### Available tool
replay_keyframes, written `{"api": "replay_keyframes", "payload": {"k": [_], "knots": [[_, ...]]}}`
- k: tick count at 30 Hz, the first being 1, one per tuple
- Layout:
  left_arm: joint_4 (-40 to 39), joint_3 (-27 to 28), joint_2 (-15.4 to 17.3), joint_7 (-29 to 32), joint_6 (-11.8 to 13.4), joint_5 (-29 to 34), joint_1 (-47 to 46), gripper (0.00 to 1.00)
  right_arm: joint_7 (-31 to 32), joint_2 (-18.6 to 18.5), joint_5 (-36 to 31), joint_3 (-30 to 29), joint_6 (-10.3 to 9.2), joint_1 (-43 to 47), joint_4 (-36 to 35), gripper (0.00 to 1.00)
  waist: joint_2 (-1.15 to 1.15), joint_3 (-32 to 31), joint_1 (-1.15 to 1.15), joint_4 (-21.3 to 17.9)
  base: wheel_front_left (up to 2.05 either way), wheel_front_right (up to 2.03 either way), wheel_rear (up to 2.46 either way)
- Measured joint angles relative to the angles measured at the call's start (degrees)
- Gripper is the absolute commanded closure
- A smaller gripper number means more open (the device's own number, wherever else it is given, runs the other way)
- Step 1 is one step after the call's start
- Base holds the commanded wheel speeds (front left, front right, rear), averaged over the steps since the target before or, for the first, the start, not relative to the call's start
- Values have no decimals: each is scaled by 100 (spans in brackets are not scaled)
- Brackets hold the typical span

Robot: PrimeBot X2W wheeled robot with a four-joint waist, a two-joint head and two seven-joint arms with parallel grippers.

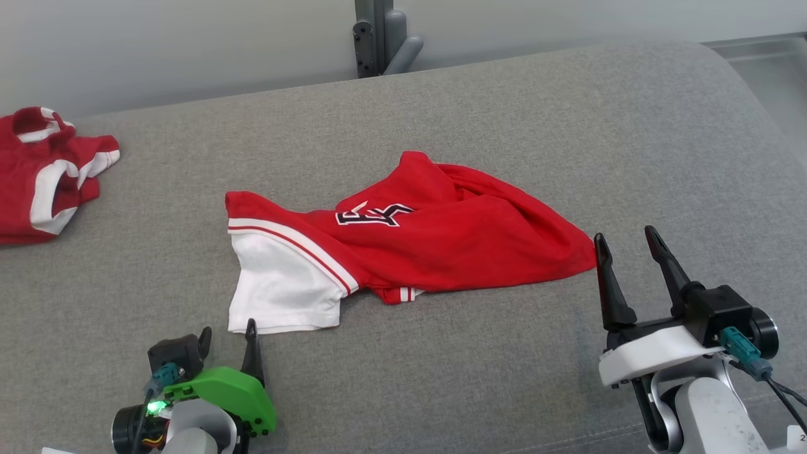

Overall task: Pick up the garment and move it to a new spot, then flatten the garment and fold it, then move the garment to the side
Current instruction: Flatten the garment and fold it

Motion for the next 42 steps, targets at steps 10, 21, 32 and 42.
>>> {"api": "replay_keyframes", "payload": {"k": [10,21,32,42], "knots": [[797,49,13,22,111,-131,-476,25,0,0,0,1,0,-34,-1,0,0,161,0,-215,0,0,0],[1169,-153,8,-142,-21,-272,-645,100,0,3,-74,-242,0,-31,420,0,0,83,0,-199,0,0,0],[641,-140,-2,-543,-4,-488,-311,100,0,-3,-209,-884,0,-661,2175,0,0,30,0,104,0,0,0],[-54,-299,-3,-584,62,-490,-14,100,0,3,-181,-962,0,-1391,3521,0,0,132,0,478,0,0,0]]}}
